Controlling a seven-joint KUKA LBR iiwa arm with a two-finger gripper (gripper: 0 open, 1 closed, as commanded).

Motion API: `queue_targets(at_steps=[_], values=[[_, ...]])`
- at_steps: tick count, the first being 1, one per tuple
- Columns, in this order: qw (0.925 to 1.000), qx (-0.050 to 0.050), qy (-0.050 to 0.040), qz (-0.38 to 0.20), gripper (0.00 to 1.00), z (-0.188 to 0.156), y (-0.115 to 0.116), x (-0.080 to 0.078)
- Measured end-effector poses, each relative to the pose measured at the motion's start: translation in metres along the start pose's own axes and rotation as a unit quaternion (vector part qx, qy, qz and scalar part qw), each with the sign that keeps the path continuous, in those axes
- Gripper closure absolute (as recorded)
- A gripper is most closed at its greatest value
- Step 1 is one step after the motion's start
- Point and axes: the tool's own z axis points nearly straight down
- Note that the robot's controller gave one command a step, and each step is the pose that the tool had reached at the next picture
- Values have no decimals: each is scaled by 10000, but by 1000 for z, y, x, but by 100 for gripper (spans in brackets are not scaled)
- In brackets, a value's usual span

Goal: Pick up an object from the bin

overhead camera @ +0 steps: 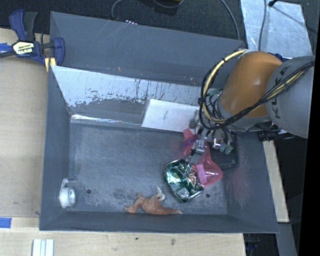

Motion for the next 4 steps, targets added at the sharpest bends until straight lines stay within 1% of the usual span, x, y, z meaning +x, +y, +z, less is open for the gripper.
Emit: queue_targets(at_steps=[1,2,3,4], values=[[9970,-8,7,777,100,40,-7,-15],[9970,-8,7,777,100,40,-7,-15],[9979,18,6,645,100,40,0,-14],[9974,-10,-8,722,100,-96,10,-7]])
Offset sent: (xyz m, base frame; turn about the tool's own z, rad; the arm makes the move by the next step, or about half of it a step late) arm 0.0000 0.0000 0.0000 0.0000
